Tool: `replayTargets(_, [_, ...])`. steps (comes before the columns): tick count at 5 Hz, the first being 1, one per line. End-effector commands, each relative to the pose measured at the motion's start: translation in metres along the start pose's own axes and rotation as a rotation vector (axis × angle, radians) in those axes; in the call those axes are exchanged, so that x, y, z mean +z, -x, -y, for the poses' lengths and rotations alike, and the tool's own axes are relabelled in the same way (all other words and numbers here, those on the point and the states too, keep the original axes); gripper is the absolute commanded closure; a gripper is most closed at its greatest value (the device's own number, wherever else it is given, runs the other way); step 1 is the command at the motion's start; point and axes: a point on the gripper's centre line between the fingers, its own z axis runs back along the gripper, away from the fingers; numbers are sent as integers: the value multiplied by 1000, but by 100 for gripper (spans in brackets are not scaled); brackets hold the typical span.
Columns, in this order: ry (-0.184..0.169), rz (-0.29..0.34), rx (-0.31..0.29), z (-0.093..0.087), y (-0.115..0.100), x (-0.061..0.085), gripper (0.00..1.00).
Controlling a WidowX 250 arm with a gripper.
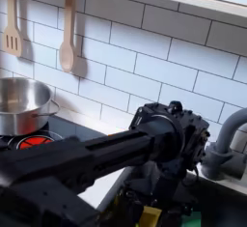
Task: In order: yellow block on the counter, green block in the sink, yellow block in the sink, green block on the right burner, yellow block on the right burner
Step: 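Put the yellow block in the sink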
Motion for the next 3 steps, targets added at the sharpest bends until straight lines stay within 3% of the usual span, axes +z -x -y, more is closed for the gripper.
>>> replayTargets(1, [13, 7, 1, 0, 0, 8, 0])
replayTargets(2, [9, -2, -14, -1, 4, 9, 0])
replayTargets(3, [27, -19, -18, 1, 8, 11, 0])
